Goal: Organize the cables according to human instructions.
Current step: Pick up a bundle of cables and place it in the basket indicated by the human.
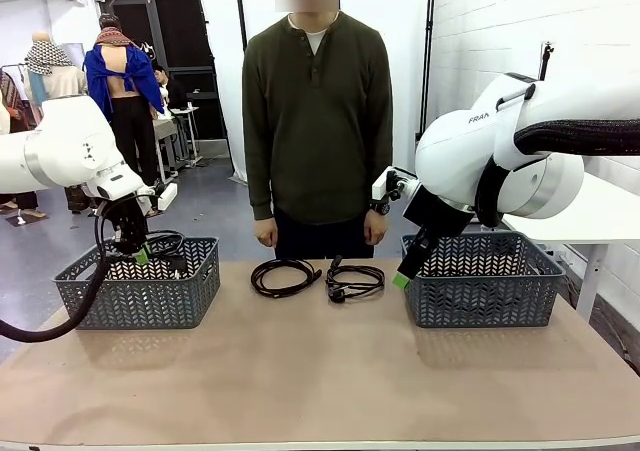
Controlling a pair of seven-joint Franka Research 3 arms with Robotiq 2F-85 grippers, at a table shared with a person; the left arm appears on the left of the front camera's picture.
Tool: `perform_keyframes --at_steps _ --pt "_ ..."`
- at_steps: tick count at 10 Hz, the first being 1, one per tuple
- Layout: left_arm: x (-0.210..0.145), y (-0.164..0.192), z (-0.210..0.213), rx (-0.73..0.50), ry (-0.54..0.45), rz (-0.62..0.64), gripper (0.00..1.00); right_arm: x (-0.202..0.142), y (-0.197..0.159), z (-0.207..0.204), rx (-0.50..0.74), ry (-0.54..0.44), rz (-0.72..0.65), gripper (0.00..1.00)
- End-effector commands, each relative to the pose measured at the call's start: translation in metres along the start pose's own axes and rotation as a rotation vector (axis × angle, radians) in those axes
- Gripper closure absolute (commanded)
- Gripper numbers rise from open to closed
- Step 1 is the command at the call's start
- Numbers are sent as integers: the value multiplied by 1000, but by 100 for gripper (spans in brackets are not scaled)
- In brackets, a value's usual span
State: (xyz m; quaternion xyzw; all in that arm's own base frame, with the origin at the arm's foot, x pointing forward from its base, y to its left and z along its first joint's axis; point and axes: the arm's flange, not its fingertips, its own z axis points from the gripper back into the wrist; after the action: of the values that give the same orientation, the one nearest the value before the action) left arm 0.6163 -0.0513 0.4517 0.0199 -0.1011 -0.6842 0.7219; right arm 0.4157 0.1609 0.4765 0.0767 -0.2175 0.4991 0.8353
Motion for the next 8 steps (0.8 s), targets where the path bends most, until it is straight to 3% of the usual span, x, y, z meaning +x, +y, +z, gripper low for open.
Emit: perform_keyframes --at_steps 1,6,8 --pt "0 11 -4 33 13 35 100 1 -1 0 -6 0 -3 0" --pt "4 17 -13 24 24 52 100 1 -1 0 -6 0 -3 0" --pt "5 12 -11 -19 20 21 61 1 -1 0 -6 0 -3 0"
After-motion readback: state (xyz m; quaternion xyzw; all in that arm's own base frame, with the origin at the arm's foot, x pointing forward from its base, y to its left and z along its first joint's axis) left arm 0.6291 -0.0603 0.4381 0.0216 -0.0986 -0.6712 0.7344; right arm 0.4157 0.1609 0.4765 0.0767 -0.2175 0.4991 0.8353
